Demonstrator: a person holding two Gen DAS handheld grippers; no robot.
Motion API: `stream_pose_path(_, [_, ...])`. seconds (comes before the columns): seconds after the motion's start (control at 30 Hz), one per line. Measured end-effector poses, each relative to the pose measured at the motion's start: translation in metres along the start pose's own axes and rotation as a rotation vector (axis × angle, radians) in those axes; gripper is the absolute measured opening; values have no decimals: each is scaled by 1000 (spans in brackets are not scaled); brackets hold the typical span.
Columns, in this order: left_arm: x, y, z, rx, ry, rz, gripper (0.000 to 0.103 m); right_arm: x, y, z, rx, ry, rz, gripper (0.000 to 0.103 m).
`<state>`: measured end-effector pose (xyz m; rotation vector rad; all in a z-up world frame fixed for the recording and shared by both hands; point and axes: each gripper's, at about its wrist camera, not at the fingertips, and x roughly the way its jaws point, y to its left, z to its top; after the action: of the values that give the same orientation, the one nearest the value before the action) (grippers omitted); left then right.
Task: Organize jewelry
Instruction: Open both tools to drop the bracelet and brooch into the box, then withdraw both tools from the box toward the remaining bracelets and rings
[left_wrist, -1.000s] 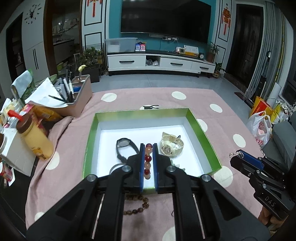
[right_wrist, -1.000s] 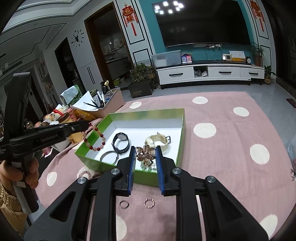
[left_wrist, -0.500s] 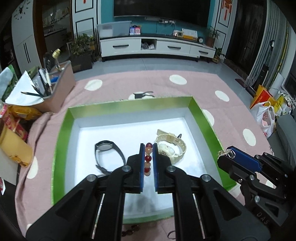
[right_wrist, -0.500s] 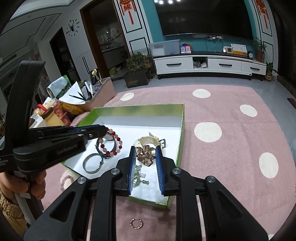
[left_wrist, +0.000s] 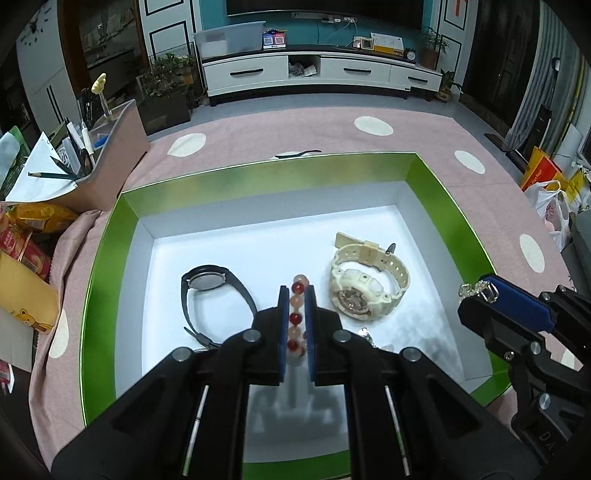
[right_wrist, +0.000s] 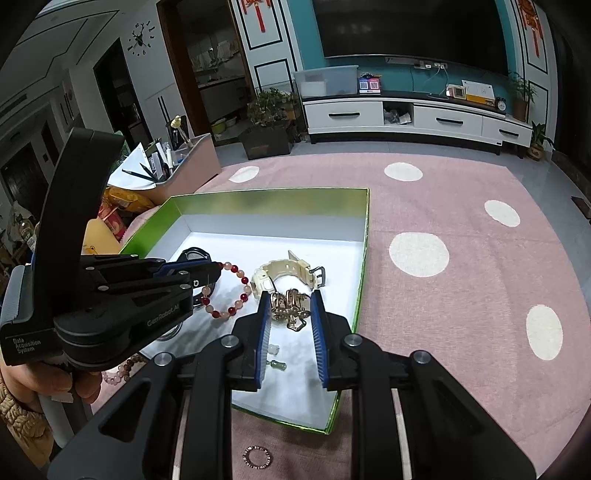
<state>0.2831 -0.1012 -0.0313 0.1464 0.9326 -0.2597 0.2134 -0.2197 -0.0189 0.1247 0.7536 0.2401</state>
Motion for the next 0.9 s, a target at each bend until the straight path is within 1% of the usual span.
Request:
stream_pose_path(0.03, [0,0,0,1,-1,2,8,0,-1,0,4,-3,-5,21])
stream_pose_path(0.07, [-1,0,0,3,-2,4,11,-1,-2,1,9,-3,-6,22])
stream_pose_path(0.1, [-2,-1,1,5,-5,3,19,-2,-4,1,16,-5,-2,24])
stream_pose_path(0.13, [-4,-1,1,6,-8,-1,26,-3,-5,1,21,-8,1,24])
stream_pose_path(0.17, [-6,-1,1,6,-13,-2,34,-6,-7,2,28,-14,5,25])
stream_pose_path(0.23, [-12,-2,1,13,-28,2,38,-12,-11,2,40,-28,12,25])
stream_pose_path(0.3, [-17,-3,1,13,-37,5,47,-21,-16,1,56,-44,17,26])
stream_pose_path(0.37, [-23,-2,2,12,-48,10,50,-30,-21,0,72,-58,18,26])
stream_pose_path(0.4, [-27,-1,1,10,-54,14,56,-36,-25,-1,79,-67,16,26])
stream_pose_path(0.53, [-42,4,-1,-4,-75,30,63,-54,-34,-6,100,-83,8,27])
stream_pose_path(0.57, [-45,6,-2,-7,-77,34,67,-59,-36,-9,104,-84,3,29])
stream_pose_path(0.6, [-49,8,-4,-13,-82,40,67,-61,-37,-11,105,-85,1,32])
stream_pose_path(0.63, [-54,11,-5,-18,-84,43,68,-65,-38,-15,106,-85,-4,32])
stream_pose_path(0.7, [-63,16,-10,-29,-91,54,75,-72,-39,-21,109,-84,-11,33])
stream_pose_path(0.73, [-66,19,-11,-34,-94,57,76,-76,-40,-24,114,-84,-12,33])
stream_pose_path(0.77, [-70,21,-13,-39,-96,58,78,-78,-41,-26,118,-85,-12,35])
stream_pose_path(0.8, [-75,25,-17,-48,-100,61,82,-83,-41,-30,124,-85,-16,41])
stream_pose_path(0.87, [-84,31,-23,-65,-104,70,86,-88,-42,-36,135,-86,-23,46])
stream_pose_path(0.9, [-88,35,-28,-76,-107,76,87,-91,-43,-39,143,-86,-21,46])
